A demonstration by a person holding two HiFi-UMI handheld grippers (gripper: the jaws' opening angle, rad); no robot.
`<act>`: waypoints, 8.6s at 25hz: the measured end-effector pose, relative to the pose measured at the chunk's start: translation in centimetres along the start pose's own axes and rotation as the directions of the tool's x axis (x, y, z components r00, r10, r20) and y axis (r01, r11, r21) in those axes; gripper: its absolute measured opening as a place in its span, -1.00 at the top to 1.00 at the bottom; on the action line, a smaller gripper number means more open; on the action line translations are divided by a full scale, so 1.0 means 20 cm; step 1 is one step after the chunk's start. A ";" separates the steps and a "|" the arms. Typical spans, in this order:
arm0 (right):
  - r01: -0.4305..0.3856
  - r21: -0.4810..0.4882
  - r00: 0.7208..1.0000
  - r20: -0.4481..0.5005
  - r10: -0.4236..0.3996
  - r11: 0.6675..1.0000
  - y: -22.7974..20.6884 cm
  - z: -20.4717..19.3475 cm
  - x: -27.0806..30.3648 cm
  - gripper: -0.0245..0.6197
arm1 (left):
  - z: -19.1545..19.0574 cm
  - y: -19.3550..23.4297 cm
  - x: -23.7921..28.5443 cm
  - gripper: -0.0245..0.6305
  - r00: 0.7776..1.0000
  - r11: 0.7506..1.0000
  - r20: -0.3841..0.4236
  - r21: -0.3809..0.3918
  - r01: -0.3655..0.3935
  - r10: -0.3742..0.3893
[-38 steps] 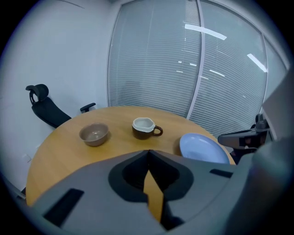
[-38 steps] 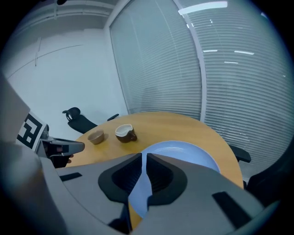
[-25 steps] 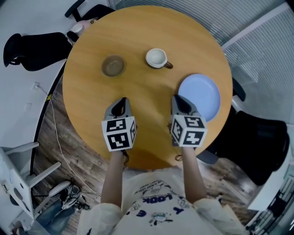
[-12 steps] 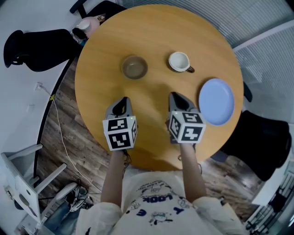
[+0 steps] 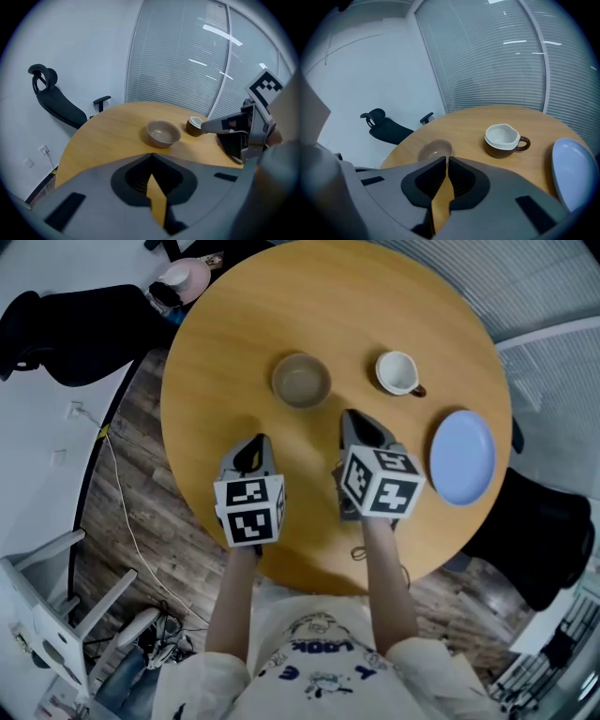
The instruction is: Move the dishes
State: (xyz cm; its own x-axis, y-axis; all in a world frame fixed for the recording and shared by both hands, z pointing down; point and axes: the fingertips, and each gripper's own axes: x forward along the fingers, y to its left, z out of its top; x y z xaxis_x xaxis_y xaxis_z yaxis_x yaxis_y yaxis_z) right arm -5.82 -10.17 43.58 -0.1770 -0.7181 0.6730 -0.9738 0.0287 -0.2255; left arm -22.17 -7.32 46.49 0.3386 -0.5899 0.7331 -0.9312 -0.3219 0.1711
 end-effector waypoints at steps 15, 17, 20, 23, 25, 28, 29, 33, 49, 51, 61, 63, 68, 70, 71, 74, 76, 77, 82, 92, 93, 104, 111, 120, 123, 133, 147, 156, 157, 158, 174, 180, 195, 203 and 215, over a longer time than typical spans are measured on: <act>-0.019 0.093 0.998 -0.058 0.024 0.995 0.05 0.01 0.27 0.86 | 0.04 0.14 0.15 0.92 1.000 0.999 -0.010 -0.045 0.004 -0.004; -0.009 0.089 0.998 -0.066 0.015 0.996 0.05 0.01 0.30 0.78 | 0.03 0.15 0.16 0.92 1.000 0.999 -0.017 -0.053 0.000 -0.001; 0.004 0.099 0.997 -0.080 0.003 0.995 0.04 0.01 0.34 0.67 | 0.03 0.16 0.18 0.92 1.000 0.998 -0.019 -0.059 -0.001 -0.001; 0.010 0.121 0.996 -0.089 0.001 0.993 0.02 0.00 0.37 0.65 | 0.03 0.16 0.19 0.92 1.000 0.998 -0.022 -0.056 -0.001 0.000; 0.019 0.133 0.995 -0.100 -0.006 0.991 0.00 -0.01 0.39 0.65 | 0.02 0.16 0.20 0.92 1.000 0.999 -0.029 -0.054 0.000 -0.001; 0.035 0.148 0.993 -0.115 -0.018 0.988 -0.02 -0.02 0.43 0.65 | 0.01 0.17 0.23 0.92 0.999 0.998 -0.035 -0.058 0.004 -0.006; 0.039 0.148 0.993 -0.119 -0.021 0.988 -0.02 -0.03 0.44 0.65 | 0.01 0.17 0.24 0.92 0.999 0.998 -0.035 -0.059 0.006 -0.008; 0.043 0.143 0.990 -0.143 -0.023 0.989 -0.02 -0.05 0.48 0.65 | 0.00 0.17 0.26 0.92 0.999 0.998 -0.042 -0.059 0.010 -0.013; 0.074 0.185 0.989 -0.136 -0.049 0.980 0.00 -0.05 0.48 0.88 | -0.02 0.18 0.26 0.92 0.998 0.997 -0.047 -0.077 0.030 -0.034; 0.076 0.198 0.990 -0.133 -0.050 0.977 -0.01 -0.05 0.46 0.88 | -0.01 0.18 0.25 0.92 0.998 0.997 -0.044 -0.074 0.032 -0.035; 0.103 0.256 0.991 -0.105 -0.079 0.961 -0.13 -0.07 0.24 0.88 | 0.06 0.06 0.17 0.92 0.999 0.998 -0.010 -0.020 0.054 -0.054; 0.110 0.276 0.992 -0.098 -0.086 0.955 -0.18 -0.08 0.17 0.88 | 0.08 0.00 0.16 0.92 0.998 0.998 -0.002 -0.002 0.063 -0.063; 0.139 0.323 0.989 -0.084 -0.118 0.936 -0.32 -0.13 0.01 0.88 | 0.12 -0.14 0.12 0.92 0.996 0.995 0.010 0.052 0.086 -0.086; 0.153 0.344 0.988 -0.083 -0.132 0.927 -0.37 -0.16 -0.05 0.88 | 0.12 -0.19 0.10 0.92 0.995 0.993 0.009 0.068 0.095 -0.096; 0.160 0.353 0.987 -0.083 -0.140 0.922 -0.40 -0.17 -0.09 0.88 | 0.11 -0.23 0.09 0.92 0.995 0.992 0.007 0.075 0.100 -0.101; 0.178 0.379 0.984 -0.082 -0.159 0.908 -0.49 -0.22 -0.18 0.88 | 0.09 -0.32 0.08 0.92 0.993 0.989 0.003 0.095 0.117 -0.118; 0.187 0.397 0.982 -0.079 -0.169 0.899 -0.54 -0.26 -0.25 0.88 | 0.08 -0.39 0.06 0.92 0.991 0.985 0.002 0.110 0.130 -0.131; 0.192 0.405 0.981 -0.077 -0.175 0.894 -0.57 -0.27 -0.27 0.88 | 0.08 -0.42 0.06 0.92 0.991 0.984 0.000 0.119 0.136 -0.137; 0.221 0.438 0.975 -0.074 -0.210 0.871 -0.71 -0.35 -0.41 0.88 | 0.04 -0.59 0.04 0.92 0.986 0.974 -0.011 0.154 0.167 -0.168; 0.267 0.489 0.963 -0.098 -0.252 0.831 -0.91 -0.53 -0.59 0.88 | -0.04 -0.86 0.03 0.92 0.975 0.953 -0.041 0.210 0.220 -0.216; 0.270 0.493 0.962 -0.101 -0.254 0.827 -0.93 -0.55 -0.60 0.88 | -0.05 -0.89 0.03 0.92 0.975 0.951 -0.044 0.214 0.224 -0.220; 0.278 0.513 0.960 -0.141 -0.240 0.812 -1.03 -0.72 -0.65 0.88 | -0.15 -1.02 0.05 0.92 0.970 0.940 -0.079 0.242 0.242 -0.230; 0.282 0.504 0.959 -0.167 -0.229 0.816 -1.05 -0.81 -0.62 0.88 | -0.18 -1.05 0.05 0.92 0.969 0.937 -0.095 0.249 0.246 -0.230; 0.269 0.499 0.963 -0.158 -0.218 0.824 -1.04 -0.79 -0.58 0.88 | -0.22 -1.06 0.06 0.92 0.967 0.936 -0.116 0.248 0.249 -0.227; 0.263 0.496 0.965 -0.155 -0.213 0.827 -1.04 -0.79 -0.56 0.88 | -0.22 -1.06 0.07 0.92 0.967 0.933 -0.120 0.258 0.251 -0.227; 0.273 0.489 0.962 -0.160 -0.223 0.828 -1.04 -0.79 -0.52 0.88 | -0.24 -1.04 0.07 0.92 0.966 0.934 -0.127 0.253 0.250 -0.224; 0.261 0.482 0.965 -0.145 -0.218 0.836 -1.03 -0.77 -0.52 0.88 | -0.24 -1.04 0.08 0.92 0.967 0.937 -0.129 0.249 0.246 -0.219; 0.221 0.448 0.974 -0.137 -0.178 0.866 -1.03 -0.76 -0.53 0.78 | -0.22 -1.04 0.07 0.92 0.973 0.944 -0.110 0.240 0.226 -0.204; 0.216 0.443 0.975 -0.135 -0.174 0.870 -1.03 -0.76 -0.53 0.73 | -0.22 -1.04 0.06 0.92 0.974 0.946 -0.108 0.237 0.220 -0.199; 0.213 0.438 0.976 -0.134 -0.171 0.873 -1.03 -0.75 -0.54 0.71 | -0.22 -1.04 0.06 0.92 0.975 0.949 -0.104 0.233 0.214 -0.194; 0.078 0.321 0.997 -0.039 -0.069 0.944 -1.09 -0.55 -0.77 0.69 | -0.13 -1.10 -0.16 0.92 0.996 0.991 0.057 0.115 0.067 -0.074; 0.035 0.289 0.999 -0.009 -0.034 0.957 -1.04 -0.47 -0.79 0.69 | -0.13 -1.08 -0.24 0.92 0.995 0.996 0.089 0.083 0.044 -0.051; 0.072 0.283 0.995 0.051 -0.090 0.956 -0.90 -0.32 -0.80 0.82 | 0.01 -0.98 -0.25 0.92 0.985 0.984 0.095 0.125 0.130 -0.142; 0.090 0.222 0.989 0.093 -0.113 0.971 -0.93 -0.16 -0.80 0.83 | 0.08 -0.97 -0.20 0.92 0.981 0.977 0.094 0.148 0.156 -0.171; 0.031 0.027 0.994 0.100 -0.034 0.999 -1.04 0.13 -0.67 0.83 | 0.24 -1.02 -0.08 0.92 0.987 0.989 0.114 0.106 0.098 -0.110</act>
State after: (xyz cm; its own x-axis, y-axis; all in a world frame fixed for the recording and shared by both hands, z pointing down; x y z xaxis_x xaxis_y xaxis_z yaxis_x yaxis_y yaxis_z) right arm 17.08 -2.96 37.40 -0.1285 -0.7849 0.6061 -0.9747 -0.0126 -0.2230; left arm -3.14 -3.45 38.67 0.4524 -0.6315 0.6297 -0.8738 -0.4552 0.1712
